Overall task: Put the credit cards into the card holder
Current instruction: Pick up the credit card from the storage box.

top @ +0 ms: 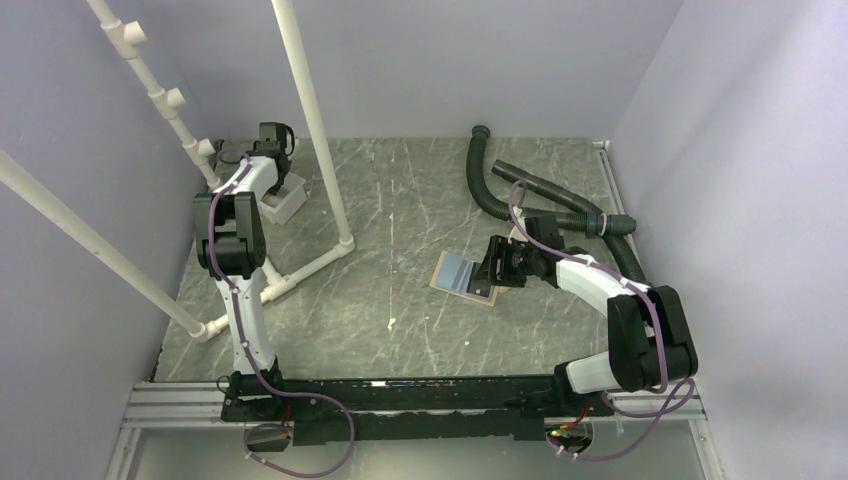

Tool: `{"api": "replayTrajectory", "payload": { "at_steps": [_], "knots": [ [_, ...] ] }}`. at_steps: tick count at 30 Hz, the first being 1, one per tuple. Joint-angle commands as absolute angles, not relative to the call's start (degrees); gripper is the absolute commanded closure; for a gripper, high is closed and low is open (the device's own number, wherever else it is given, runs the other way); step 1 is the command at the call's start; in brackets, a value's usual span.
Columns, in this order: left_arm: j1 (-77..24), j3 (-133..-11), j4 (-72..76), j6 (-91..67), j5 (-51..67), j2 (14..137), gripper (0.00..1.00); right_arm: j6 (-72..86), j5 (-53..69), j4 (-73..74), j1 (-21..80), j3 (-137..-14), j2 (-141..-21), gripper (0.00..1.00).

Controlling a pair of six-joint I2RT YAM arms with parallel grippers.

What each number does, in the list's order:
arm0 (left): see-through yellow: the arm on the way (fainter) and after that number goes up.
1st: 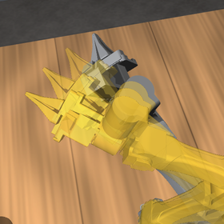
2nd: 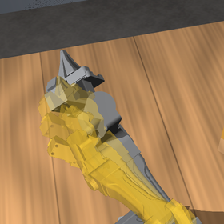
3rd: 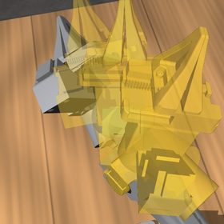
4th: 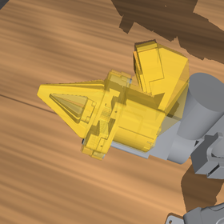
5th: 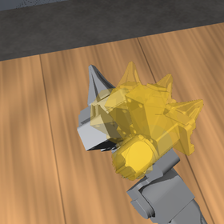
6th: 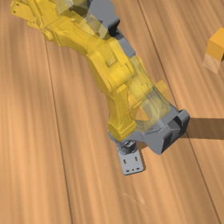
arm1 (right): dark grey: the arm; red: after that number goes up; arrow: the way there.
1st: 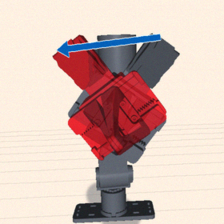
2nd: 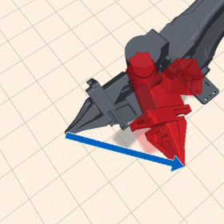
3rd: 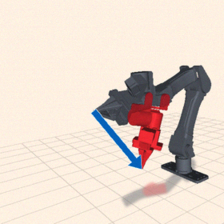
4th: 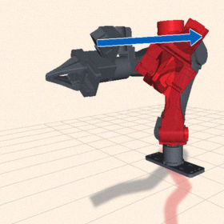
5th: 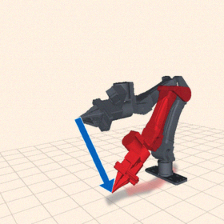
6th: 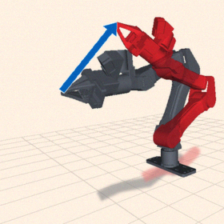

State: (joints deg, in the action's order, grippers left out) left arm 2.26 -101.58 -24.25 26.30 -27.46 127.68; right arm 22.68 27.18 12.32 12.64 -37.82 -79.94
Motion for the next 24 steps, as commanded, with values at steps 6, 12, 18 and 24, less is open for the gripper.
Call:
{"api": "replayTrajectory", "payload": {
  "at_steps": [6, 12, 18, 24],
  "knots": [
    [2.19, -101.82, -22.37, 27.08, -29.37, 123.26, 0.58, 22.06, 28.06, 9.73, 12.85, -37.98, -79.69, 0.41],
    [1.86, -101.6, -22.84, 26.47, -29.47, 122.63, 0.64, 21.98, 28.17, 9.84, 12.88, -38.09, -79.58, 0.41],
    [0.68, -99.98, -23.77, 24.03, -29.34, 120.82, 0.73, 22.05, 28.44, 9.69, 12.88, -38.15, -79.69, 0.41],
    [0.35, -98.83, -24.13, 23.58, -29.84, 119.7, 0.88, 22.06, 28.66, 9.49, 12.84, -37.97, -79.62, 0.41]
  ]
}}
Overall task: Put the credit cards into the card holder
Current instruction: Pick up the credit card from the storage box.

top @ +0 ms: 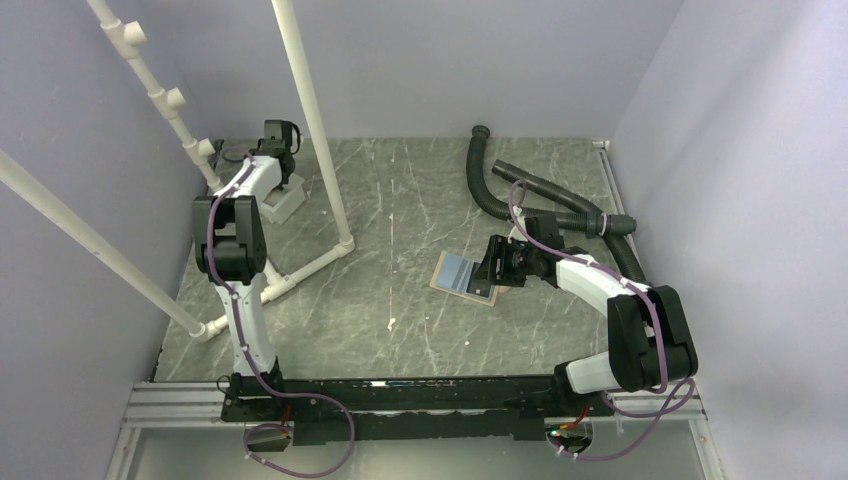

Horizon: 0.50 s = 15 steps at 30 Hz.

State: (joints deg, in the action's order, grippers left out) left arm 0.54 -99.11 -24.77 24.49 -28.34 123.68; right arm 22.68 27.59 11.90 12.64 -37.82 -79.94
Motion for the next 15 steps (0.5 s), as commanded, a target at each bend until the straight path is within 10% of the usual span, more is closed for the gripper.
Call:
{"api": "replayTrajectory", "payload": {
  "at_steps": [1, 15],
  "knots": [
    [0.4, -98.72, -24.3, 23.3, -29.68, 119.52, 0.9, 22.06, 28.69, 9.57, 12.85, -37.94, -79.59, 0.41],
    [-0.99, -93.75, -37.22, 1.06, -24.27, 100.78, 1.0, 21.82, 28.13, 10.51, 12.86, -38.4, -78.57, 0.41]
  ]
}}
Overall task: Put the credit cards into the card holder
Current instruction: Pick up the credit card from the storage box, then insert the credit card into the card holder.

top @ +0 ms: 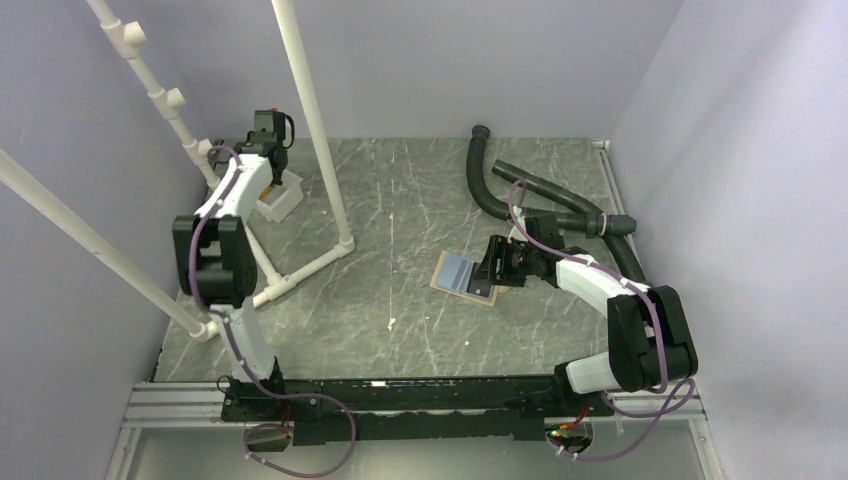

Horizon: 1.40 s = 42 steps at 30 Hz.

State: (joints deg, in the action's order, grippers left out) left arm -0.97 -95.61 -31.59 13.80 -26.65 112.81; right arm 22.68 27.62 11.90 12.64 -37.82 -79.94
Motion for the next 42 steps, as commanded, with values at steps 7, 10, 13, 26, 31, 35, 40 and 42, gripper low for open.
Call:
{"api": "replayTrajectory", "payload": {
  "at_steps": [7, 10, 13, 26, 31, 35, 40, 42],
  "knots": [
    [-0.79, -82.7, -53.86, -30.68, -17.66, 79.0, 1.0, 21.53, 26.49, 11.78, 13.16, -38.71, -77.58, 0.39],
    [-0.73, -74.3, -50.22, -28.52, 1.72, 68.29, 1.0, 21.38, 26.36, 12.04, 14.15, -39.1, -77.15, 0.38],
    [-0.71, -64.44, -41.09, -27.45, 20.81, 56.4, 1.0, 20.8, 28.57, 10.89, 16.64, -39.46, -76.69, 0.36],
    [-16.85, -30.42, 29.26, -56.01, 52.88, 42.62, 1.0, 48.29, 53.65, -28.65, 28.65, -36.24, -67.34, 0.21],
    [-25.82, -29.97, 44.19, -58.08, 49.9, 54.42, 1.0, 58.71, 53.99, -39.54, 28.7, -36.52, -67.07, 0.23],
    [-28.54, -31.27, 47.34, -57.31, 49.38, 59.81, 1.0, 65.37, 54.32, -49.25, 28.61, -33.61, -67.2, 0.34],
    [-29.41, -32.44, 47.21, -56.66, 48.6, 61.65, 1.0, 66.89, 54.47, -50.79, 28.52, -32.59, -67.61, 0.53],
    [-29.81, -32.31, 47.85, -56.97, 48.4, 62.22, 1.0, 67.02, 54.21, -50.84, 28.35, -32.15, -67.52, 0.66]
  ]
}}
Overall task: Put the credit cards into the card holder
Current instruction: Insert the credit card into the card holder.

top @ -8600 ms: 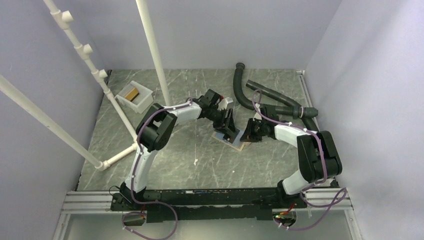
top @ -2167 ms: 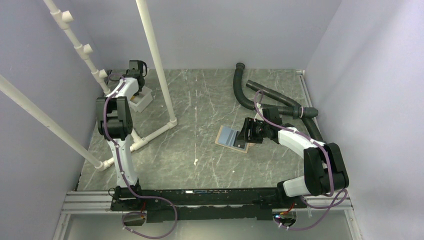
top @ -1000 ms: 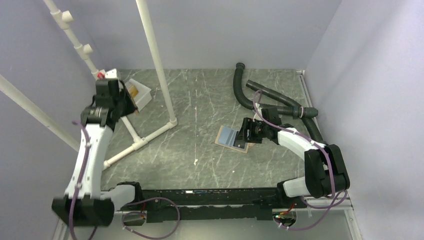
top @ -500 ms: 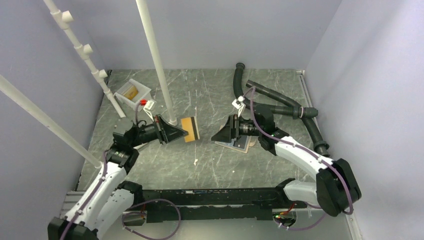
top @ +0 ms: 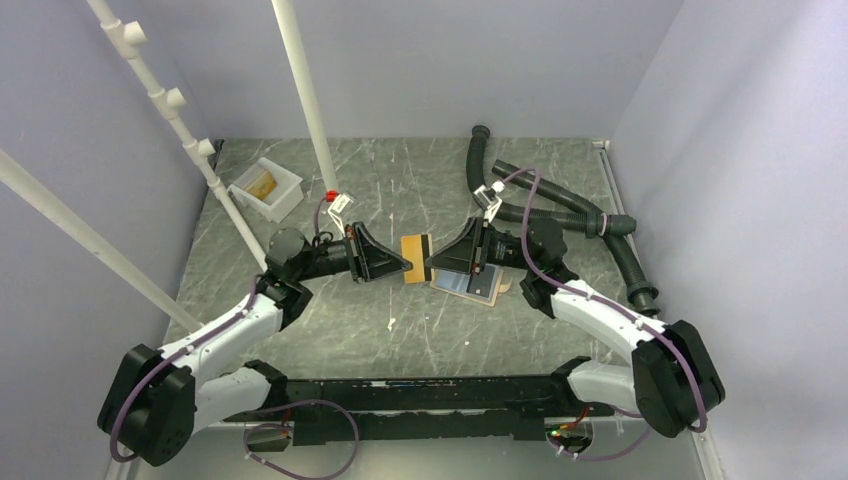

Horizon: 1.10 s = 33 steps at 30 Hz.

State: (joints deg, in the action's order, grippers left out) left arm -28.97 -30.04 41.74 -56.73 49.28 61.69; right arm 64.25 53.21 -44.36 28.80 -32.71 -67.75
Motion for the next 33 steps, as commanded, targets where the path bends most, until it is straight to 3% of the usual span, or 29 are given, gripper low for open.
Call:
{"api": "replayTrajectory", "payload": {
  "at_steps": [1, 4, 5, 6, 9, 10, 11, 13, 15, 20, 24, 27, 33],
  "knots": [
    [-29.98, -32.23, 48.47, -57.26, 48.16, 62.53, 1.0, 66.76, 54.01, -50.32, 28.12, -31.91, -67.5, 0.72],
    [-31.67, -32.53, 48.18, -56.89, 47.09, 64.07, 1.0, 67.55, 53.96, -50.92, 26.97, -30.77, -67.59, 0.95],
    [-32.67, -33.13, 46.23, -55.62, 46.59, 64.74, 1.0, 66.93, 54.07, -49.1, 26.24, -30.75, -67.66, 1.0],
    [-33.64, -34.62, 40.75, -53.16, 45.37, 65.32, 0.94, 64.91, 54.01, -44.23, 25.11, -31.0, -67.3, 1.0],
    [-36.63, -42.3, 13.41, -42.42, 34.54, 66.18, 0.37, 50.45, 49.54, -17.14, 18.14, -32.88, -65.36, 1.0],
    [-37.49, -44.65, 7.03, -39.58, 30.67, 66.9, 0.22, 43.63, 43.84, -5.61, 15.77, -34.55, -65.62, 1.0],
    [-37.99, -46.43, 3.09, -38.03, 27.87, 68.23, 0.13, 37.29, 40.58, 4.19, 13.35, -36.66, -66.87, 1.0],
    [-38.84, -49.06, -1.09, -36.65, 23.9, 70.66, 0.11, 29.14, 41.78, 11.76, 9.5, -37.41, -70.69, 1.0],
    [-40.62, -52.24, -4.19, -35.55, 20.01, 74.14, 0.17, 27.39, 46.77, 12.2, 6.98, -37.21, -75.0, 1.0],
    [-47.26, -62.39, -10.56, -32.19, 12.14, 87.27, 0.65, 30.34, 45.41, 9.32, 6.78, -37.16, -79.43, 1.0],
    [-47.46, -70.18, -15.02, -32.79, 10.68, 99.19, 0.89, 30.2, 42.2, 11.7, 6.77, -39.4, -84.69, 1.0],
    [-47.38, -75.35, -17.62, -32.42, 10.13, 105.54, 1.0, 30.76, 39.99, 12.58, 6.77, -39.66, -86.78, 1.0],
    [-45.93, -79.0, -17.72, -31.8, 9.54, 112.82, 1.0, 31.02, 38.07, 13.34, 6.77, -39.52, -88.01, 1.0]
  ]
}}
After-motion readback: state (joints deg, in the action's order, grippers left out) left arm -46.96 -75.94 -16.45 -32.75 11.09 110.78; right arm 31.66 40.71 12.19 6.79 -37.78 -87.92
